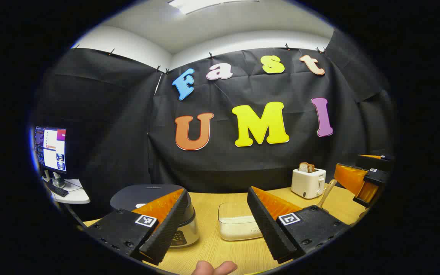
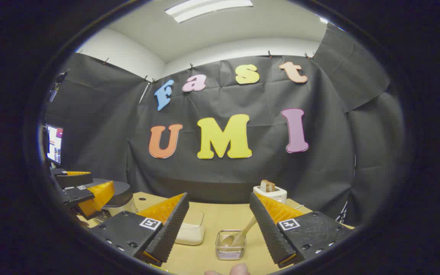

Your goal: Close the left gripper, press the button to open the rice cooker; take a wooden spoon from the chopstick holder with the right hand, scoop a spoonful of rice and pour it into the rice cooker, then put the wooden spoon back into the chopstick holder.

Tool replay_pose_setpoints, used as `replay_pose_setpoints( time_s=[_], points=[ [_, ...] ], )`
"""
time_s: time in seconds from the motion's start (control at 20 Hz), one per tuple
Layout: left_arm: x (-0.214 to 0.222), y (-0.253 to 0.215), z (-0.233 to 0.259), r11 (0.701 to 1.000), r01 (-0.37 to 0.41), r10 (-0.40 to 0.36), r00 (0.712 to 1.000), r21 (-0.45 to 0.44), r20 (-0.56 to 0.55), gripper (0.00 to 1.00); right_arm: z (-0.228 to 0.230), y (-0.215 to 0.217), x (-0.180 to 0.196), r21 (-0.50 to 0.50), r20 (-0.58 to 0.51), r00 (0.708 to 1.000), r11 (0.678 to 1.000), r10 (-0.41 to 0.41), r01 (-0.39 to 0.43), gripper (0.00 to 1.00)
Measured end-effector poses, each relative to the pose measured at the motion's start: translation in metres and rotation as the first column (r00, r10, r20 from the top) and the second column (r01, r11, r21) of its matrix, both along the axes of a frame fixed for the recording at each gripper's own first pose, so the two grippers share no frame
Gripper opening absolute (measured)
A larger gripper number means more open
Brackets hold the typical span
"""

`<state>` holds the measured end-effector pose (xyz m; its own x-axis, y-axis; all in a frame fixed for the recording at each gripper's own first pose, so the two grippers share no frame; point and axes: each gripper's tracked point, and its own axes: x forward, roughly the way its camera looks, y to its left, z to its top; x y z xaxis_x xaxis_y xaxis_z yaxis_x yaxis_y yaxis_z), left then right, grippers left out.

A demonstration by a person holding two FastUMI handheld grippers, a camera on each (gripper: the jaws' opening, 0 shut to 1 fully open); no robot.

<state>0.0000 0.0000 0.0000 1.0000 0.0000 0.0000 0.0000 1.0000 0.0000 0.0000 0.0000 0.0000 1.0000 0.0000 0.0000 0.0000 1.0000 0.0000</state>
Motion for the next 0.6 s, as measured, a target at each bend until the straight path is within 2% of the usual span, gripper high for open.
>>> replay_pose_setpoints(
  time_s=[0.25,0.6],
  points=[
    [0.000,-0.009,-0.007,1.000,0.017,-0.017,1.000,0.002,-0.023,0.99,-0.011,0.001,0.007,0.026,-0.026,1.000,1.000,0.008,-0.007,0.95],
    [0.000,-0.002,-0.008,1.000,-0.004,0.005,1.000,0.012,-0.031,0.99,-0.017,0.001,0.012,0.041,-0.037,0.999,0.999,0.006,-0.005,0.98]
  ],
)
